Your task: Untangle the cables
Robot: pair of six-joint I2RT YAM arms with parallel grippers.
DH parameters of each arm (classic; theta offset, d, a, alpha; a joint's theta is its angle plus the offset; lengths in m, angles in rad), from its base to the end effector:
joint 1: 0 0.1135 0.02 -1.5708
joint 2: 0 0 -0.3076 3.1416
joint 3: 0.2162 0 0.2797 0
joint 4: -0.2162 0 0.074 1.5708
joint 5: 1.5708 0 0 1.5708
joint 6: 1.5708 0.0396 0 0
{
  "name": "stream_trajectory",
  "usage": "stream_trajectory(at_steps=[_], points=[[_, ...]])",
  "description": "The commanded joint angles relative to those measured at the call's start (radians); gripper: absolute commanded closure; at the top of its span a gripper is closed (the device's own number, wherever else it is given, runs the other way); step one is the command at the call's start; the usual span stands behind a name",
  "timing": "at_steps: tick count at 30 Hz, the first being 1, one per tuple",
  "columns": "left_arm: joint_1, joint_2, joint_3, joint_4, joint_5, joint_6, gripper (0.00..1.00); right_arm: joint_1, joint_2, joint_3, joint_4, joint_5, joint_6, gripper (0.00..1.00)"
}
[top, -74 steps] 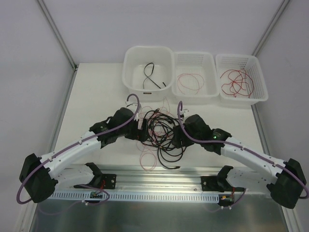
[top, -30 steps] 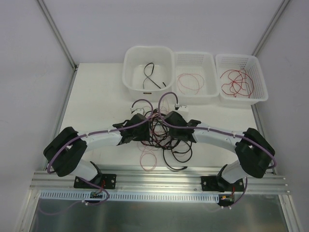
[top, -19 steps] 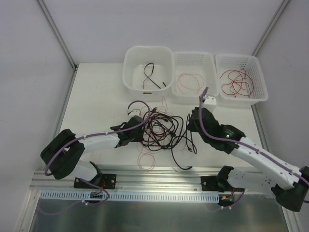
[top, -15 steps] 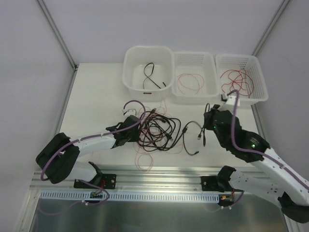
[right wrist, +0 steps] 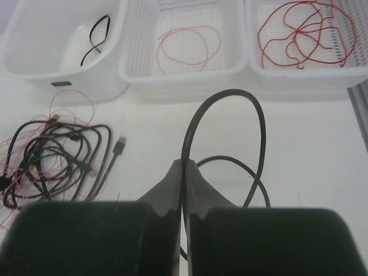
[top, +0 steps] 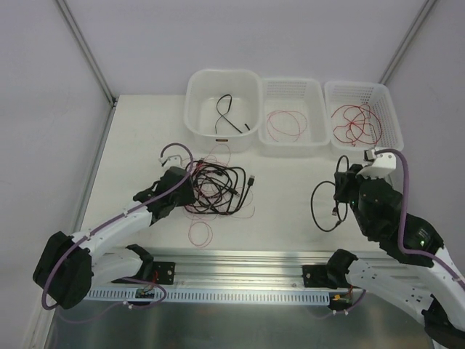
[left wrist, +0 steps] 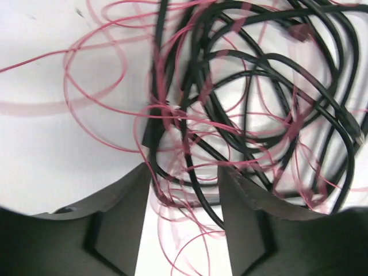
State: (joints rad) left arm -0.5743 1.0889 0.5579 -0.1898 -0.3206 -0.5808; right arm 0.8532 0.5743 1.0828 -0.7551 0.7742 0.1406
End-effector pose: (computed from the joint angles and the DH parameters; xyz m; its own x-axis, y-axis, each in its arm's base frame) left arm 0.1975 -0.1130 0.2258 -0.6371 -0.2080 -0.7422 -0.0392 0.9704 -0.2383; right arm 0.0671 0.0348 0.4410 -0.1719 -0.0446 -0.9841 -0.0694 0.9970 -0.0331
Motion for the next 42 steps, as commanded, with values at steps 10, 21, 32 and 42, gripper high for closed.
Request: stream_trajectory(at_steps=[10, 21, 32, 42], points=[[0.002, -0.27, 0.115, -0.054, 0.319, 0.113, 0.03, 0.0, 0.137, 0.055, 0.187, -0.387, -0.093, 0.99], [-0.16, -0.121, 0.388, -0.011, 0.598, 0.012, 0.01, -0.002, 0.263, 0.103, 0.356, -0.59, -0.081, 0.99], [-0.254, 0.132, 0.461, 0.122, 0.514, -0.129, 0.25, 0.0, 0.323, 0.101, 0.456, -0.684, -0.035, 0.99], [-0.291, 0.253, 0.502, 0.228, 0.512, -0.163, 1.0, 0.006, 0.322, 0.072, 0.473, -0.717, -0.024, 0.99]])
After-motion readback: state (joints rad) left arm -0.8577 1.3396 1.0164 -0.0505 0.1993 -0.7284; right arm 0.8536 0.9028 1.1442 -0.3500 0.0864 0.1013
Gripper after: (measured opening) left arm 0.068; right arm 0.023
